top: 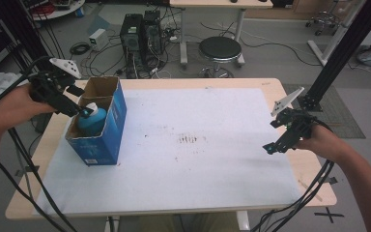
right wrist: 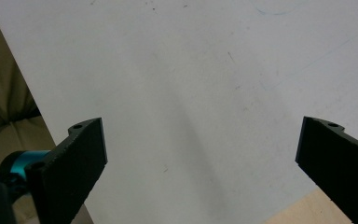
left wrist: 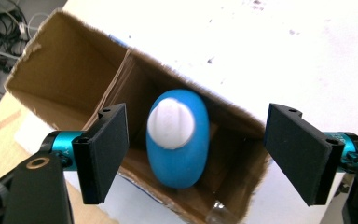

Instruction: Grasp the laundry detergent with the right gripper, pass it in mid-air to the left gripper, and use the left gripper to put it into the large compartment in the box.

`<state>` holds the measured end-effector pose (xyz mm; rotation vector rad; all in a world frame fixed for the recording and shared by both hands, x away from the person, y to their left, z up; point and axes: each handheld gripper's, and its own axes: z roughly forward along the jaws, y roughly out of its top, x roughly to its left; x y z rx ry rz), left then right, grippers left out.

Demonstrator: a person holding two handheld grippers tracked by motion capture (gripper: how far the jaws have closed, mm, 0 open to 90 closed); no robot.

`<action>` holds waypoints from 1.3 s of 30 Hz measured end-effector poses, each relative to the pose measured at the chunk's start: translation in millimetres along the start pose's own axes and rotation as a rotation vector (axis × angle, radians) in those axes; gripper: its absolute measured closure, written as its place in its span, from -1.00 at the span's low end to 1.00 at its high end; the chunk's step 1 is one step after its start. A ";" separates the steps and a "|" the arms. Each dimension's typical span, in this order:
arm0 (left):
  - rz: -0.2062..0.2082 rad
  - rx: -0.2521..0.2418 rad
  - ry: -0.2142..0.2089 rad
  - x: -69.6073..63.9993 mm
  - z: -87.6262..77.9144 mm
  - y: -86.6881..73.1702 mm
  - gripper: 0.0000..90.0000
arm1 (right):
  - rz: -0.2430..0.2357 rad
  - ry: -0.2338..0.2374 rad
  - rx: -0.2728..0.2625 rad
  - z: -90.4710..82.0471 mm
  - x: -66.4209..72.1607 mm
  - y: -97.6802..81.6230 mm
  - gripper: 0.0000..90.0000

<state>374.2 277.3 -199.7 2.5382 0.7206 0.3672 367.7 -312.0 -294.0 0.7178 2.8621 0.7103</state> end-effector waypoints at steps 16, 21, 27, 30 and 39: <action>0.079 0.000 -0.074 -32.1 -1.0 24.2 -0.51 | 0.001 -0.007 -0.013 -4.0 6.1 1.2 -0.98; 0.123 0.004 -0.109 -43.7 6.5 35.0 -0.73 | -0.002 -0.009 -0.018 -4.4 7.5 2.6 -0.98; 0.177 0.030 -0.126 -59.6 19.8 51.3 -0.92 | -0.009 -0.010 -0.023 -4.2 9.7 5.2 -0.98; 0.210 0.041 -0.138 -67.4 27.0 58.8 -0.92 | -0.012 -0.007 -0.021 -3.5 11.4 7.4 -0.98; 0.241 0.061 -0.142 -94.0 52.1 84.5 -0.92 | -0.021 -0.009 -0.043 -1.7 11.8 18.3 -0.98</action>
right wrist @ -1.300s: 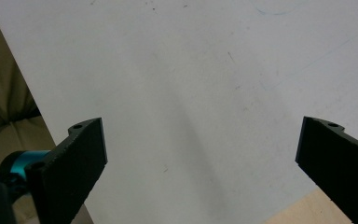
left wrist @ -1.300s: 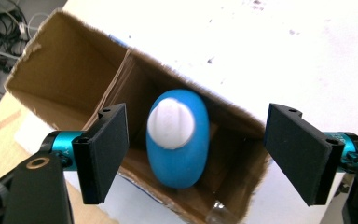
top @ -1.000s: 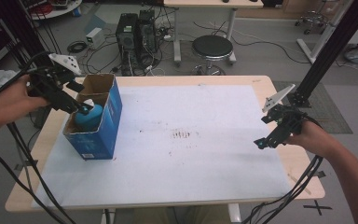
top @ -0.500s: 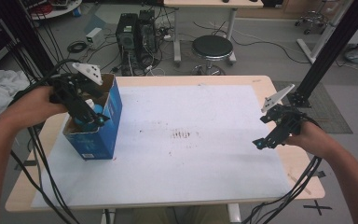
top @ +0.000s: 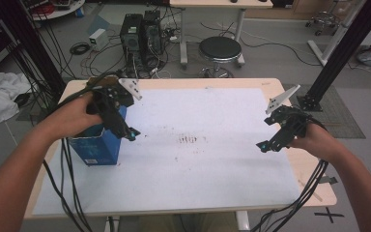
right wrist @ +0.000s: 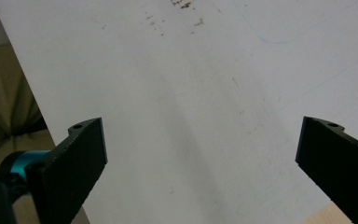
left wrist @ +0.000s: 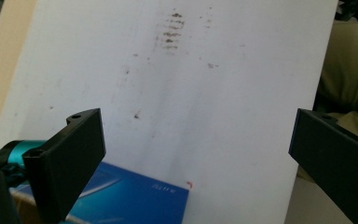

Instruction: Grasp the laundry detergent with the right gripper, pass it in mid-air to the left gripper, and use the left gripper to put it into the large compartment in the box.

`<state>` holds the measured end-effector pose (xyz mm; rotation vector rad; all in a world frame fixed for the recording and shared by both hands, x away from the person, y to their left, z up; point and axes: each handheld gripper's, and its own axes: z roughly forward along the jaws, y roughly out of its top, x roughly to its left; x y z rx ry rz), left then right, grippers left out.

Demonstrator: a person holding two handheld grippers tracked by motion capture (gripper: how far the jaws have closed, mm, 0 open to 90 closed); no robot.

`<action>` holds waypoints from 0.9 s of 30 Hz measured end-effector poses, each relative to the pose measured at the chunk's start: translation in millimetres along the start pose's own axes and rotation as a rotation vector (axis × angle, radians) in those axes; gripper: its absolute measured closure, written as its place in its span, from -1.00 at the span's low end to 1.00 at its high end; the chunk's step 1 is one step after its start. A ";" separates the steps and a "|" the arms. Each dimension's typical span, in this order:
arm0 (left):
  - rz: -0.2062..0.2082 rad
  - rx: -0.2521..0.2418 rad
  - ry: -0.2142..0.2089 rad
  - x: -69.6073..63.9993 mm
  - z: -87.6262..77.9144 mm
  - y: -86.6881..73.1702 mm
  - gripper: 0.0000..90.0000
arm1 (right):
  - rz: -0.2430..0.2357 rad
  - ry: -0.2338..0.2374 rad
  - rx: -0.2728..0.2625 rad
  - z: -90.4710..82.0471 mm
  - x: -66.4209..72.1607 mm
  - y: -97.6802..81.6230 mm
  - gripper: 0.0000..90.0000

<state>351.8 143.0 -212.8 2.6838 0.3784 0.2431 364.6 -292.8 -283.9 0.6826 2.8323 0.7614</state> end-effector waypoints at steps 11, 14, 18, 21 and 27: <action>0.107 0.030 -0.060 -19.3 35.3 38.0 -0.92 | -0.005 0.009 -0.009 3.5 -6.9 21.7 -0.98; 0.137 0.047 -0.075 -24.1 44.2 45.2 -0.92 | -0.008 0.005 -0.011 1.8 -10.1 28.1 -0.98; 0.168 0.056 -0.091 -28.1 53.2 53.2 -0.92 | 0.001 0.003 -0.004 2.1 -15.3 36.1 -0.98; 0.181 0.054 -0.097 -28.6 57.7 58.1 -0.92 | -0.005 0.006 -0.002 3.2 -17.3 42.1 -0.98; 0.196 0.054 -0.103 -31.0 63.4 68.3 -0.92 | -0.015 0.011 0.014 5.4 -19.4 50.5 -0.98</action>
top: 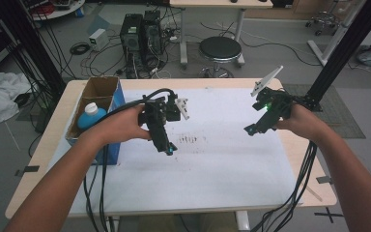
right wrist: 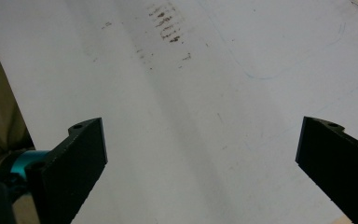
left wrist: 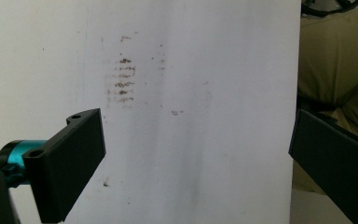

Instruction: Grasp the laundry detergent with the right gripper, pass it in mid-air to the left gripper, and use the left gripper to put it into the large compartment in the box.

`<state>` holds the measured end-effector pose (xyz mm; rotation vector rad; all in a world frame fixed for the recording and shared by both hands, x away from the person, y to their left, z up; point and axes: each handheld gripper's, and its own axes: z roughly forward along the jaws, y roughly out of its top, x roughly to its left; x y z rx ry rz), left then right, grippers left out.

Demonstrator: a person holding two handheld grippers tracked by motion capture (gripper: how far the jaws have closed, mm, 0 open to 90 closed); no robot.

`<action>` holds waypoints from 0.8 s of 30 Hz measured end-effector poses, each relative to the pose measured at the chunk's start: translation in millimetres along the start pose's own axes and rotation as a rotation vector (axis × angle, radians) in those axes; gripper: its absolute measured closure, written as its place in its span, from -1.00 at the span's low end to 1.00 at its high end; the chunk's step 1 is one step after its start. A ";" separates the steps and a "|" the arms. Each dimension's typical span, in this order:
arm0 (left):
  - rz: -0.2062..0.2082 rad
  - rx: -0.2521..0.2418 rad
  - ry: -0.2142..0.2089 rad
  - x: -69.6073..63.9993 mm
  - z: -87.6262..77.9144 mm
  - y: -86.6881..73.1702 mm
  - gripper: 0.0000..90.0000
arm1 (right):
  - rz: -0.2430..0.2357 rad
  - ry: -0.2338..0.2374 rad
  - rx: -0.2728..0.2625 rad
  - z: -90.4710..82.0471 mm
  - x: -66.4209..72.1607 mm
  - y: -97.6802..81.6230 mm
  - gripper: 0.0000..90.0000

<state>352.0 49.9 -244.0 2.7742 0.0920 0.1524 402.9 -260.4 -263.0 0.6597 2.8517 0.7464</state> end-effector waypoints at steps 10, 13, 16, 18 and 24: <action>0.006 0.004 -0.012 -2.4 5.9 8.2 -0.92 | 0.002 0.000 0.007 1.6 -5.0 1.9 -0.98; 0.000 -0.002 -0.012 -1.5 5.0 8.4 -0.92 | 0.001 0.000 0.005 1.2 -4.9 2.6 -0.98; -0.002 0.000 -0.009 -1.4 5.6 8.0 -0.92 | 0.003 0.002 0.007 1.4 -4.5 2.7 -0.98; 0.005 0.007 -0.010 -1.1 6.2 8.1 -0.92 | 0.002 0.001 0.006 1.6 -5.0 2.4 -0.98; -0.002 0.003 -0.012 0.8 7.1 7.9 -0.92 | -0.002 -0.002 0.009 2.0 -4.7 2.0 -0.98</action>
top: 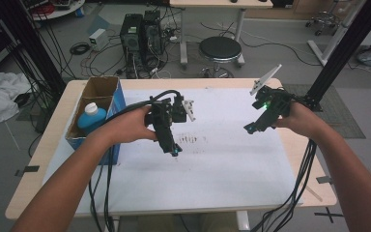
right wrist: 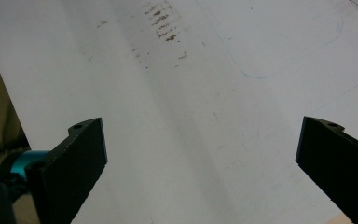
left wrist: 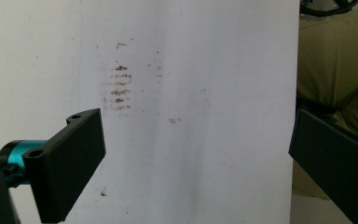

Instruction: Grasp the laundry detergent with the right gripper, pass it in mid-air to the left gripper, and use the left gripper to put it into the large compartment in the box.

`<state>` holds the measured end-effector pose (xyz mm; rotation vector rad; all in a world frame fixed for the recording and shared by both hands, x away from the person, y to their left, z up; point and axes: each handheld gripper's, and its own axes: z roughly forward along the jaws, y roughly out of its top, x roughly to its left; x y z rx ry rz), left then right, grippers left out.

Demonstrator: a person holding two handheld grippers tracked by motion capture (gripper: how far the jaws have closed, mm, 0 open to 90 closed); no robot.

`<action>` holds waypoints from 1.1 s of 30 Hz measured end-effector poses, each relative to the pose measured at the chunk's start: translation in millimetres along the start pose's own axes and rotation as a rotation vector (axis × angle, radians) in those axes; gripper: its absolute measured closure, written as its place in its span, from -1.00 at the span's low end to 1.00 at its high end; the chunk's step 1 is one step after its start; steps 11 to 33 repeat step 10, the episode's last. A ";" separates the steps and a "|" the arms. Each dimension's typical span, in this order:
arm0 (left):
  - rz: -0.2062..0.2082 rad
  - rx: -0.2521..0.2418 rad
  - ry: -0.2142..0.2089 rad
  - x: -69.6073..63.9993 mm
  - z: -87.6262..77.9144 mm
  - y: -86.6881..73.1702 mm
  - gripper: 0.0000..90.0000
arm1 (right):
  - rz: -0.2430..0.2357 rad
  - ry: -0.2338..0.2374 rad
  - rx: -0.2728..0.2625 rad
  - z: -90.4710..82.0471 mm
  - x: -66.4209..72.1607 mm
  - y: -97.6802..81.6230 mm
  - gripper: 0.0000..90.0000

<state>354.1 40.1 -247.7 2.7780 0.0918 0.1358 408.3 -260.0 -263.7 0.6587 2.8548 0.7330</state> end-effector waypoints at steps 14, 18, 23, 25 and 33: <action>-0.006 0.003 0.010 2.0 -1.6 -2.5 -0.92 | -0.002 -0.006 0.001 -1.6 1.3 -1.5 -0.98; -0.006 0.003 0.010 2.0 -1.6 -2.5 -0.92 | -0.002 -0.006 0.001 -1.6 1.3 -1.5 -0.98; -0.006 0.003 0.010 2.0 -1.6 -2.5 -0.92 | -0.002 -0.006 0.001 -1.6 1.3 -1.5 -0.98; -0.006 0.003 0.010 2.0 -1.6 -2.5 -0.92 | -0.002 -0.006 0.001 -1.6 1.3 -1.5 -0.98; -0.006 0.003 0.010 2.0 -1.6 -2.5 -0.92 | -0.002 -0.006 0.001 -1.6 1.3 -1.5 -0.98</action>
